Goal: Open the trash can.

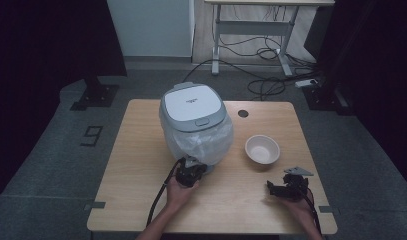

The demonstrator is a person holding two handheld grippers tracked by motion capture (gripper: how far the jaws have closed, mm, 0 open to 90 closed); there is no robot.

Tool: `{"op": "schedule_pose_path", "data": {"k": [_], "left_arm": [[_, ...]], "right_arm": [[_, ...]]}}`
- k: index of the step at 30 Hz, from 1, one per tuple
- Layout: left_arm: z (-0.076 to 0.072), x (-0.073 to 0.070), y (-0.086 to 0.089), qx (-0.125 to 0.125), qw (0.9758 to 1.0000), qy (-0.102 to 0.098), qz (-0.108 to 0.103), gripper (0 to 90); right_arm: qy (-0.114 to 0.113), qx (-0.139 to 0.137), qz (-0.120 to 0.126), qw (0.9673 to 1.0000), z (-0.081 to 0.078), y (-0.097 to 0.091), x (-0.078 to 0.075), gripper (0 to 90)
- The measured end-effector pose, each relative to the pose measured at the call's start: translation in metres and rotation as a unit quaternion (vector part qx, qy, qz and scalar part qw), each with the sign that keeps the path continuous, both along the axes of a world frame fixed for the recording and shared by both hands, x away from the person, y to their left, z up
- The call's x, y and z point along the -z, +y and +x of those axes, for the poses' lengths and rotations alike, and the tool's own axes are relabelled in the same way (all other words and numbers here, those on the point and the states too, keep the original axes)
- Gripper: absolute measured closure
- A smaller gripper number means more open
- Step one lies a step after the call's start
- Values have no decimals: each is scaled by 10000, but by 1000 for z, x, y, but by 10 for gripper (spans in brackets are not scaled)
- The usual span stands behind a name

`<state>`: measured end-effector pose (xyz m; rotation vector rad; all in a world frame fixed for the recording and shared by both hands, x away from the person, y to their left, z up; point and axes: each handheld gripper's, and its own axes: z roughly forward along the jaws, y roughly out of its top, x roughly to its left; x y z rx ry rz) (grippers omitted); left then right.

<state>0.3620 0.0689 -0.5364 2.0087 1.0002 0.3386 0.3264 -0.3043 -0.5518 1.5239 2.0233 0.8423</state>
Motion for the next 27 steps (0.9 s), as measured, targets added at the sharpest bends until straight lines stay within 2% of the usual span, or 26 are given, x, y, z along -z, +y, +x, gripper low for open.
{"op": "schedule_pose_path", "data": {"k": [9, 10, 27], "left_arm": [[0, 4, -3, 20, 9999, 88, 117, 900], [0, 6, -4, 56, 9997, 179, 139, 900], [3, 7, -1, 50, 9997, 249, 43, 900]], "right_arm": [[11, 5, 9, 10000, 0, 0, 0, 28], [12, 2, 3, 10000, 0, 0, 0, 28], [12, 2, 2, 10000, 0, 0, 0, 28]]}}
